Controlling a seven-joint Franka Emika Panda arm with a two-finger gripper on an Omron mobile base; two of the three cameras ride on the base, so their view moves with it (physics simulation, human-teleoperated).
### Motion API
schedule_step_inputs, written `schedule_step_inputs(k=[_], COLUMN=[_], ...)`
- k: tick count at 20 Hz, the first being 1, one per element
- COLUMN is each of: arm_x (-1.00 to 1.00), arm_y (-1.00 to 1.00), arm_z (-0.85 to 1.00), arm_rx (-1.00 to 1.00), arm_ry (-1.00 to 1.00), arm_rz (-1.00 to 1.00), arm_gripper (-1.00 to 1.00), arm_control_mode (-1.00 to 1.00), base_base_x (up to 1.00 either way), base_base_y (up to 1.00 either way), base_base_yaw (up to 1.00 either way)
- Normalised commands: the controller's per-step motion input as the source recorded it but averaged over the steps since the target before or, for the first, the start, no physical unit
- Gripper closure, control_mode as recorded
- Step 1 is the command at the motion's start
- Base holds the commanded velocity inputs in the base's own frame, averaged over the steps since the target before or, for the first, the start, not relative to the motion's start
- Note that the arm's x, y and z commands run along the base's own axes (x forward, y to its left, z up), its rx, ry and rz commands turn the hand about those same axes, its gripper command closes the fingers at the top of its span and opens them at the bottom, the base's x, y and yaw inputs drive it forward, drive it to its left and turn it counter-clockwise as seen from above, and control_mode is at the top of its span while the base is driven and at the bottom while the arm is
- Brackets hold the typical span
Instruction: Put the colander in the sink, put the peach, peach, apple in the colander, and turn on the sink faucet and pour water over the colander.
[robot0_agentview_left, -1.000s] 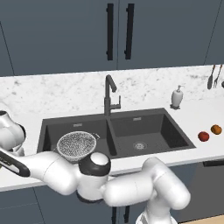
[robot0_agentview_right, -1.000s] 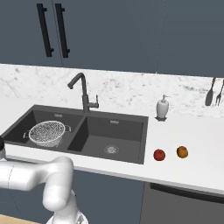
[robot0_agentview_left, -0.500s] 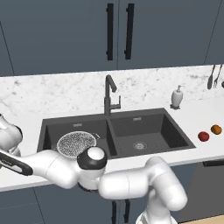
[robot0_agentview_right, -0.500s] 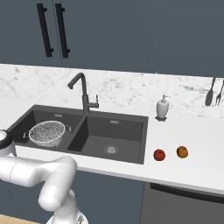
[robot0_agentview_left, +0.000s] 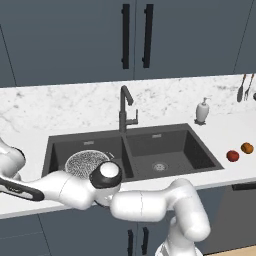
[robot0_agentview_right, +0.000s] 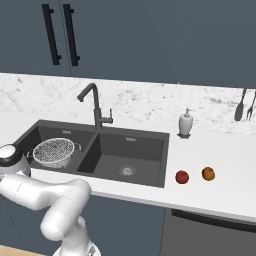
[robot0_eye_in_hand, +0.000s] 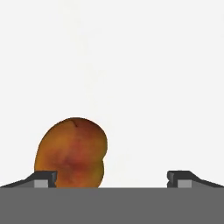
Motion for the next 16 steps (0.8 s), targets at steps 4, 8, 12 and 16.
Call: schedule_step_inputs(k=[4, 8, 12, 16], arm_x=[0.21, 0.13, 0.1, 0.19], arm_y=[0.09, 0.12, 0.2, 0.17], arm_z=[-0.09, -0.17, -0.21, -0.17], arm_rx=[0.01, 0.02, 0.01, 0.01], arm_ry=[0.0, 0.0, 0.0, 0.0], arm_rz=[0.0, 0.0, 0.0, 0.0], arm_gripper=[-1.0, -1.0, -1.0, -1.0], arm_control_mode=[-1.0, -1.0, -1.0, -1.0], base_base_x=[0.0, 0.0, 0.0, 0.0], base_base_y=[0.0, 0.0, 0.0, 0.0], base_base_yaw=[0.0, 0.0, 0.0, 0.0])
